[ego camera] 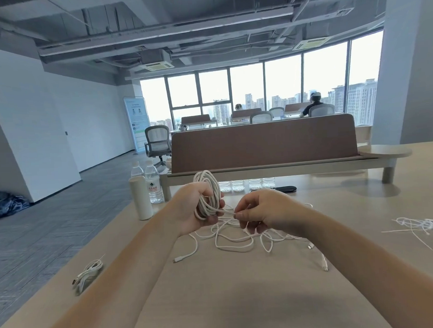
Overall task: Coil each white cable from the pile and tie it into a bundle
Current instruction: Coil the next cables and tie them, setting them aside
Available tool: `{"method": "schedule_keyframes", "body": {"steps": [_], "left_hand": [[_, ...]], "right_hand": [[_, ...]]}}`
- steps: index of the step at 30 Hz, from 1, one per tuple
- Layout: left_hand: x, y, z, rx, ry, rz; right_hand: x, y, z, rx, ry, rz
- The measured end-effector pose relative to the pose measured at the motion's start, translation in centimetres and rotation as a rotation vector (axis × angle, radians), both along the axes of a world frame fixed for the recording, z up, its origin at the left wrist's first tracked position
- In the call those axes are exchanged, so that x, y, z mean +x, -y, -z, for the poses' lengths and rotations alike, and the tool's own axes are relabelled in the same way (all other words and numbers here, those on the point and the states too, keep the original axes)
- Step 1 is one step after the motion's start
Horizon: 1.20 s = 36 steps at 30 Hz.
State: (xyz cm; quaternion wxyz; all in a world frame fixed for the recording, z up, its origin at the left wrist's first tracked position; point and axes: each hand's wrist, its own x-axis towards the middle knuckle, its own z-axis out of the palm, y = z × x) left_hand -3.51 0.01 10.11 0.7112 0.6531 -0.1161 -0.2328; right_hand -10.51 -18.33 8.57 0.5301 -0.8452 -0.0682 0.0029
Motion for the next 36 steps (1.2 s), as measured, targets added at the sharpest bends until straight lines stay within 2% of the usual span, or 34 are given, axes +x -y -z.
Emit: {"method": "schedule_keyframes", "body": {"steps": [4,8,10,16,25,29,32,36], "left_hand": [[-0.3,-0.3,0.0,0.049,0.018,0.083],[-0.3,-0.2,0.2,0.099,0.057,0.121],[-0.3,-0.2,0.2,0.118,0.069,0.125],[-0.7,0.2,0.4,0.221,0.132,0.225],[-1.0,1.2,0.8,0.206,0.127,0.285],[-1.0,1.0,0.6,0.2,0.141,0.3],[-1.0,1.1,0.9,0.198,0.141,0.304],[-0.8,1.3,1.4,0.203,0.115,0.34]], "right_hand": [[0.5,0.6,-0.1,0.027,-0.11,0.086],[0.6,0.7,-0.1,0.11,-0.183,0.045],[0.7,0.7,0.0,0.157,-0.153,0.065],[0.7,0.3,-0.4,0.108,0.058,0.099],[0.9,-1.0,-0.3,0.096,0.167,0.162],[1.2,-0.6,-0.1,-0.109,0.219,0.224],[1.4,-0.3,-0.2,-0.087,0.226,0.13],[1.4,-0.1,-0.3,-0.171,0.217,0.087]]}}
